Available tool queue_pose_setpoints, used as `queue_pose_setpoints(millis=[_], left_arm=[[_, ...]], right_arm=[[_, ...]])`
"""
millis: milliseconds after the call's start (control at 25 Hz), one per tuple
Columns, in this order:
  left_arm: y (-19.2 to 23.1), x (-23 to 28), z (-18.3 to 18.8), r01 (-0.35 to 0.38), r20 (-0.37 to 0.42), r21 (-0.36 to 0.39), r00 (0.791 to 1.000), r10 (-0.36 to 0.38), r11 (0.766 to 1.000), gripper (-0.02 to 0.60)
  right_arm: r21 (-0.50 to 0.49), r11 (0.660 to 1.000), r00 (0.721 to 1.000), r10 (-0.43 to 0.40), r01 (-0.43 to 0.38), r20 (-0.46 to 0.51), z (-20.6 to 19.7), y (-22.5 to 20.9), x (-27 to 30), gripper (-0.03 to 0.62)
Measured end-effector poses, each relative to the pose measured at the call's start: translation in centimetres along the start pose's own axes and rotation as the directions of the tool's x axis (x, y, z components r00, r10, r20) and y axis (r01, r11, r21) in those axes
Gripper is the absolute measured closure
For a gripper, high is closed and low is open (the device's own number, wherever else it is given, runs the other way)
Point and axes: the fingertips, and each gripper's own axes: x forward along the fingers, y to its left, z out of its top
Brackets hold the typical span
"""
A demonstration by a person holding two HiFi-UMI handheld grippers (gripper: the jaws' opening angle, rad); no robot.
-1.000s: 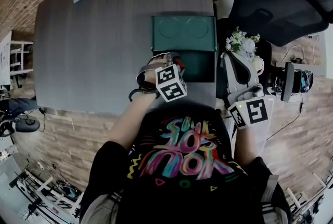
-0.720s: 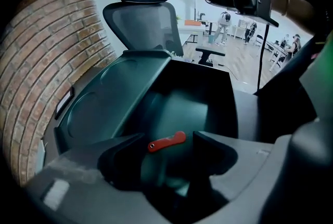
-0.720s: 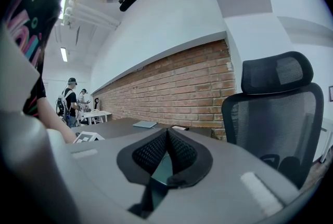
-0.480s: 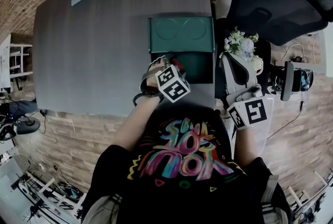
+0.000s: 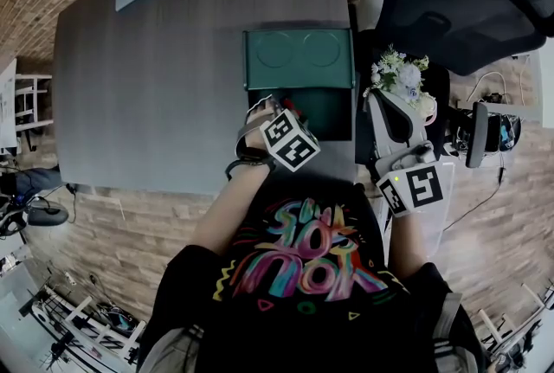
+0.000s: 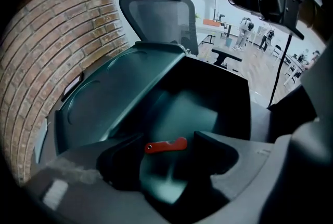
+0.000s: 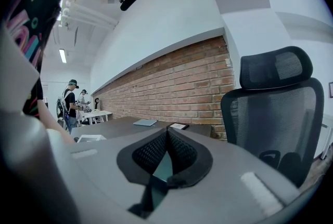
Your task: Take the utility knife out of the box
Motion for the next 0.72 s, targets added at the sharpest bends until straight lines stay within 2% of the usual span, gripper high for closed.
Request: queue_pose_setpoints(millis=[240,400,440,720], left_arm=[[0.13,0.21,-0.46,-0.022,-0.036,-0.079,0.999,0.019,0.997,0.230],[-0.22,0.60,-0.50,0.028,-0.069,-0.126,0.997,-0.037,0.992,0.235],[-0.35,0.64,-0.49,0.046,-0.071,-0.135,0.996,-0.056,0.990,0.259],[-0.72,0.40,-0.47,0.055,-0.044,-0.110,0.997,-0.060,0.992,0.288]], right_arm=[[0.002,1.000,1.000,0.003,-0.003,-0.009,-0.22,-0.24,0.02,0.594],[0.005,1.000,1.000,-0.002,0.002,-0.019,-0.51,-0.60,-0.11,0.594],[0.006,1.000,1.000,-0.003,0.003,-0.018,-0.50,-0.62,-0.09,0.594],[0.002,1.000,1.000,-0.004,0.004,-0.027,-0.70,-0.65,-0.08,0.594]])
